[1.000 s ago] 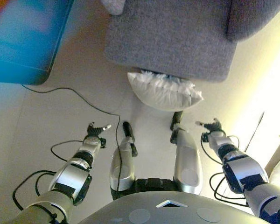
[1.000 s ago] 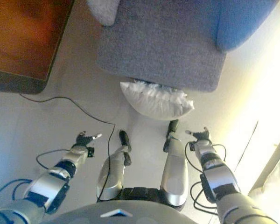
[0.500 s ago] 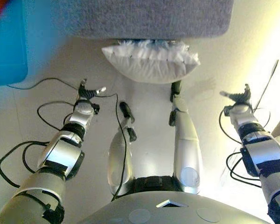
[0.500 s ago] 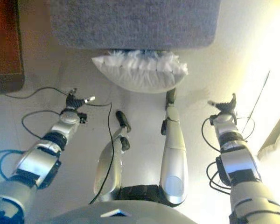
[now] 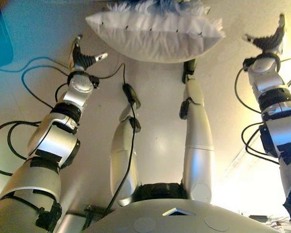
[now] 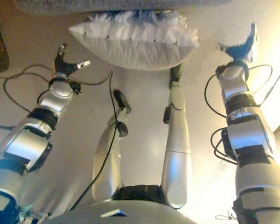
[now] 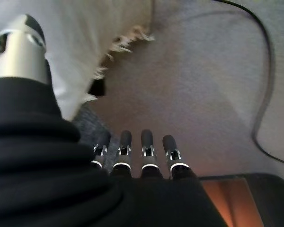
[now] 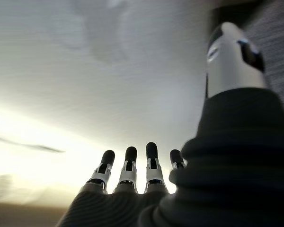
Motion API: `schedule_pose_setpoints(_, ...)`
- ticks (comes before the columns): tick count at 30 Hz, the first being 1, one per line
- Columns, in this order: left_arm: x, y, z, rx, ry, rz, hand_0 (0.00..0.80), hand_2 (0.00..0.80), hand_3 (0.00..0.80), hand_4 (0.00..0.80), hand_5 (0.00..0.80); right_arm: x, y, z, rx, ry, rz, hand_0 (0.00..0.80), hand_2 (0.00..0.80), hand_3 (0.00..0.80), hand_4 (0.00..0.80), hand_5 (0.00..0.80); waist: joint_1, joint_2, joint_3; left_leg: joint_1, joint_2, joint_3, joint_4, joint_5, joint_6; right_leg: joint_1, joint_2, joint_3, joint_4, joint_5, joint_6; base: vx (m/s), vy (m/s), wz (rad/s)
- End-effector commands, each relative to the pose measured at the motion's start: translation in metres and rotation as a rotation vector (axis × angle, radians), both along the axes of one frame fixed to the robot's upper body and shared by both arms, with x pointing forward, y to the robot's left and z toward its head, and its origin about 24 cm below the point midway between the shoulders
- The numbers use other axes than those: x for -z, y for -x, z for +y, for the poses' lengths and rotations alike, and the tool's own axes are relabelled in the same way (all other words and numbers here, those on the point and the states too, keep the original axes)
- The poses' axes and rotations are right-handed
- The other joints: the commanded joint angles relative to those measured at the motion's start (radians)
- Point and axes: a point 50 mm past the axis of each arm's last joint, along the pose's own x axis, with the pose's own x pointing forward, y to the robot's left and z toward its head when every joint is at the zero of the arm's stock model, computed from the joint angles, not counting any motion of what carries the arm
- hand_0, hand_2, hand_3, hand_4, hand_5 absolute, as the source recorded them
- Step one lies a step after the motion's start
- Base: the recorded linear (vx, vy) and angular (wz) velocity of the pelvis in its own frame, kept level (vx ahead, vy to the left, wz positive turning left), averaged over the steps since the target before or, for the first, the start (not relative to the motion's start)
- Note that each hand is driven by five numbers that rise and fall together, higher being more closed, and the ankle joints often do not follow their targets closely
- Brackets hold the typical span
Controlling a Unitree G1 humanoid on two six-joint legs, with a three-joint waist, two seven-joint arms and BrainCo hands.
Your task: Pick up the cushion and take it to the sofa
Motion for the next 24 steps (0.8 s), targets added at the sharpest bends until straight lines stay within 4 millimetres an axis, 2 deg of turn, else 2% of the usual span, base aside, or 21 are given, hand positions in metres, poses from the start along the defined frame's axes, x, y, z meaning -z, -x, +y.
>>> schedule_pose_setpoints(1, -0.024, 0.012, 0.047, -0.140, -0.044, -0.071, 0.000, 0.000, 0.000, 0.000, 0.000, 0.010, 0.018, -0.019, 0.017, 0.095, -0.015, 0.000, 0.000, 0.000, 0.000, 0.000, -0.062, -0.012, -0.003, -0.126, 0.076, -0.057, 0.269, -0.191, 0.052, -0.059, -0.078, 0.062, 0.095, -0.143, 0.155, -0.027, -0.049, 0.10)
schedule_pose_setpoints(7, -0.075, -0.001, 0.036, -0.066, -0.148, -0.173, 0.000, 0.000, 0.000, 0.000, 0.000, -0.035, 0.001, 0.011, -0.122, 0.284, -0.057, 0.000, 0.000, 0.000, 0.000, 0.000, -0.054, -0.024, -0.003, -0.191, 0.080, -0.067, 0.272, -0.186, 0.052, -0.117, -0.083, 0.053, 0.096, -0.137, 0.156, -0.018, -0.035, 0.08)
schedule_pose_setpoints(8, -0.086, -0.004, 0.031, -0.033, -0.190, -0.198, 0.000, 0.000, 0.000, 0.000, 0.000, -0.046, -0.003, 0.019, -0.177, 0.323, -0.063, 0.000, 0.000, 0.000, 0.000, 0.000, -0.050, -0.025, -0.003, -0.206, 0.081, -0.070, 0.276, -0.185, 0.051, -0.130, -0.086, 0.051, 0.096, -0.134, 0.158, -0.019, -0.033, 0.03)
schedule_pose_setpoints(11, -0.106, -0.008, 0.016, 0.040, -0.270, -0.229, 0.000, 0.000, 0.000, 0.000, 0.000, -0.062, -0.008, 0.042, -0.332, 0.398, -0.060, 0.000, 0.000, 0.000, 0.000, 0.000, -0.045, -0.028, -0.003, -0.237, 0.077, -0.079, 0.283, -0.184, 0.052, -0.154, -0.088, 0.047, 0.096, -0.130, 0.159, -0.012, -0.019, 0.01)
schedule_pose_setpoints(19, -0.130, -0.013, -0.024, 0.270, -0.415, -0.258, 0.000, 0.000, 0.000, 0.000, 0.000, -0.083, -0.003, 0.098, -0.688, 0.524, -0.106, 0.000, 0.000, 0.000, 0.000, 0.000, -0.043, -0.054, -0.003, -0.295, 0.077, -0.100, 0.301, -0.177, 0.047, -0.182, -0.089, 0.033, 0.094, -0.120, 0.166, -0.017, -0.021, 0.08)
schedule_pose_setpoints(20, -0.139, -0.013, -0.028, 0.284, -0.431, -0.275, 0.000, 0.000, 0.000, 0.000, 0.000, -0.093, 0.000, 0.106, -0.725, 0.552, -0.129, 0.000, 0.000, 0.000, 0.000, 0.000, -0.052, -0.061, -0.003, -0.336, 0.071, -0.092, 0.304, -0.155, 0.057, -0.217, -0.093, 0.035, 0.081, -0.092, 0.156, -0.084, -0.004, 0.02)
schedule_pose_setpoints(24, -0.142, -0.012, -0.046, 0.389, -0.465, -0.278, 0.000, 0.000, 0.000, 0.000, 0.000, -0.101, 0.007, 0.131, -0.859, 0.632, -0.109, 0.000, 0.000, 0.000, 0.000, 0.000, -0.051, -0.069, -0.003, -0.363, 0.068, -0.107, 0.315, -0.153, 0.056, -0.238, -0.096, 0.037, 0.083, -0.086, 0.161, -0.006, -0.005, 0.05)
